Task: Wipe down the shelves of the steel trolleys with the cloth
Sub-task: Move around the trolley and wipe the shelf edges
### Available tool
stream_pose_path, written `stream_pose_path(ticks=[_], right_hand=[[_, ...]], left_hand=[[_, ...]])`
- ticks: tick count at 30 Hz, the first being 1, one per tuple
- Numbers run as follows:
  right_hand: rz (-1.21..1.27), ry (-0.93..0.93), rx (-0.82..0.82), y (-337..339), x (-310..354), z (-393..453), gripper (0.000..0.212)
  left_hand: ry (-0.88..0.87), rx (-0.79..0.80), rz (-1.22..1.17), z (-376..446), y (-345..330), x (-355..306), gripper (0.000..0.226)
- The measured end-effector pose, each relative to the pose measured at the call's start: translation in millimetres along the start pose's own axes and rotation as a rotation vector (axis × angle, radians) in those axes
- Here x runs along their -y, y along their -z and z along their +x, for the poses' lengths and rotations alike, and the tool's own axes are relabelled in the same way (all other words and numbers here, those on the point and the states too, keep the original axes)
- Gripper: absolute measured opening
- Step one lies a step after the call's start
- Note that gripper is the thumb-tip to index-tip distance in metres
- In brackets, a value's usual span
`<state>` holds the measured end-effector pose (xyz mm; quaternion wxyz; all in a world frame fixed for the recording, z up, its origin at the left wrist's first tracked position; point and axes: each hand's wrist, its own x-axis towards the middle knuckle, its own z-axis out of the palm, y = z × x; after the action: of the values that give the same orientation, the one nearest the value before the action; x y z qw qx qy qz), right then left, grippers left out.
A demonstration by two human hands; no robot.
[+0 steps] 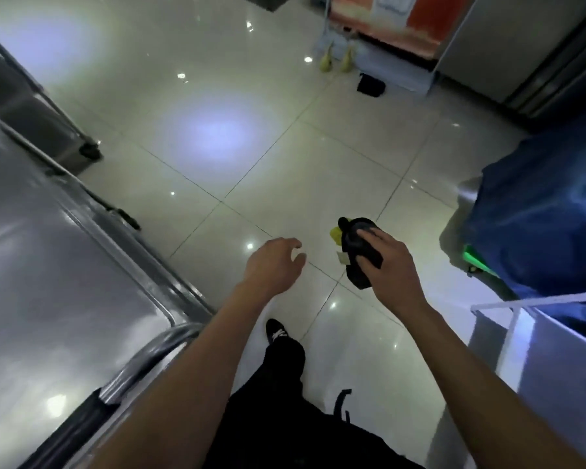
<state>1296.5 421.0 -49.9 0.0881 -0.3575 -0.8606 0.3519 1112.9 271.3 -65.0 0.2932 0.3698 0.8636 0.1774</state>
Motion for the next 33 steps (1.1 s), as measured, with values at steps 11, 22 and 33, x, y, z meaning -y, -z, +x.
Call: stream_pose_path(ticks=[11, 22, 33], right_hand=[[-0.029, 0.28, 0.2, -22, 64, 210, 0.05], [-0.035, 0.502, 0.554, -54, 105, 416, 0.051], [-0.177, 0.871, 0.999, -196, 234, 485, 0.052]], left_hand=[[0.302, -0.121, -0.069, 106, 84, 46, 0.039], [0.632, -0.241, -0.172, 209, 140, 55, 0.04], [1.02, -0.496, -0.513, 191, 153, 127, 0.042]])
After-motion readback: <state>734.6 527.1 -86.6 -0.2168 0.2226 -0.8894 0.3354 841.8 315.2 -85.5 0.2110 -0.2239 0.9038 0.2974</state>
